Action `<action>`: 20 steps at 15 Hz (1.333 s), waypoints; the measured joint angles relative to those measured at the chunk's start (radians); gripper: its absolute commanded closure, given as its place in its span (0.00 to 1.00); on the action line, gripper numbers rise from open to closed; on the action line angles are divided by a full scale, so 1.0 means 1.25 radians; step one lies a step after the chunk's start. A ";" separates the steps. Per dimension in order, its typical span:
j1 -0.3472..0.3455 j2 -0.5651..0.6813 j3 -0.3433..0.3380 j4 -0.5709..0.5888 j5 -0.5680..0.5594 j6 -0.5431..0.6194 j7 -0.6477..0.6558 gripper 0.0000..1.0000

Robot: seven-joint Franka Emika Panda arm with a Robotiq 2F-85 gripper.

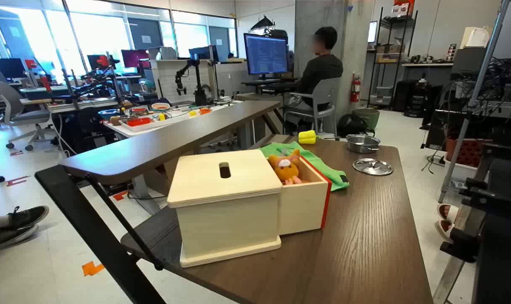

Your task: Move the green cloth

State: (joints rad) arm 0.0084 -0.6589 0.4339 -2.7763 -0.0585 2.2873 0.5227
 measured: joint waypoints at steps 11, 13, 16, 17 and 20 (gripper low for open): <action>-0.092 0.173 -0.104 0.040 -0.064 0.172 -0.002 0.00; -0.118 0.260 -0.130 0.085 -0.071 0.213 -0.004 0.00; -0.126 0.374 -0.159 0.152 -0.075 0.229 -0.016 0.00; -0.126 0.392 -0.161 0.163 -0.075 0.229 -0.017 0.00; -0.126 0.400 -0.161 0.171 -0.075 0.229 -0.017 0.00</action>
State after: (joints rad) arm -0.1494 -0.1587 0.2325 -2.5630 -0.1521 2.5736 0.5020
